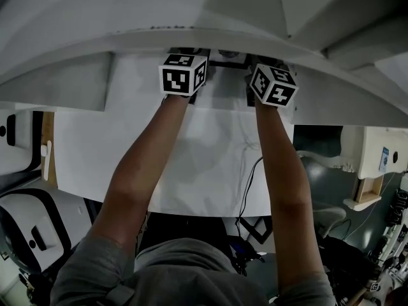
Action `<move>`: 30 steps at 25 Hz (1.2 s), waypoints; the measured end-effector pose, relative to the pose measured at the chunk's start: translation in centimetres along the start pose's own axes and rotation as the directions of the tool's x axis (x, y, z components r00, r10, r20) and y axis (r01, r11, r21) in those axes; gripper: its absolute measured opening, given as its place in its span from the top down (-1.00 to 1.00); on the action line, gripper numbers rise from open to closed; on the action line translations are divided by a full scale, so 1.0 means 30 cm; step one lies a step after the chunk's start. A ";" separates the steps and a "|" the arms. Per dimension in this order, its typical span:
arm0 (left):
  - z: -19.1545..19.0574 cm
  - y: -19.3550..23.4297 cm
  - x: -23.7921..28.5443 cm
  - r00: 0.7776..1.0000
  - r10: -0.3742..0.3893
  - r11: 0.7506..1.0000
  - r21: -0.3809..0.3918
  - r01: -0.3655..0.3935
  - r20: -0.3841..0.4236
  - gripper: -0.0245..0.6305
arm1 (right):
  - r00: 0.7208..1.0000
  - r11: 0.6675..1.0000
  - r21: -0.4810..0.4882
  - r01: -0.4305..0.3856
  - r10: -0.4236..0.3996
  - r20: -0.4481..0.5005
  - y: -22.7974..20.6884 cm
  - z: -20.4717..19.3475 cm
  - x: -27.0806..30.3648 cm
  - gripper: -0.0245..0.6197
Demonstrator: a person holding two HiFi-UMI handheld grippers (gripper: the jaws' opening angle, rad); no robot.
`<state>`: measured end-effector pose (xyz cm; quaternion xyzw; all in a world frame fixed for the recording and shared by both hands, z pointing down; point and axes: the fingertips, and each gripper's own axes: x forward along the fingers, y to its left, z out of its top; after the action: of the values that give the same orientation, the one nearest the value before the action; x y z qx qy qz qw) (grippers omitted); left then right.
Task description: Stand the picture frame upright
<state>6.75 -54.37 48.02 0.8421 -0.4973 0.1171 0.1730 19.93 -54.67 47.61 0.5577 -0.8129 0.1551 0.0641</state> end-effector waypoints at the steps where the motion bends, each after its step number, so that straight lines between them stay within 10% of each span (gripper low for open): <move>1: -0.006 0.003 0.004 1.000 0.000 1.000 0.003 0.000 -0.009 0.70 | 1.000 1.000 -0.010 0.001 -0.001 -0.007 -0.001 -0.004 0.007 0.64; 30: -0.050 0.031 0.060 0.999 -0.003 0.994 0.105 0.007 -0.035 0.70 | 1.000 0.991 -0.132 -0.023 0.023 -0.003 -0.011 -0.057 0.036 0.64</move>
<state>6.75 -55.61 50.23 0.8490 -0.4852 0.1573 0.1376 19.71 -55.18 49.57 0.5426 -0.8278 0.1021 0.0996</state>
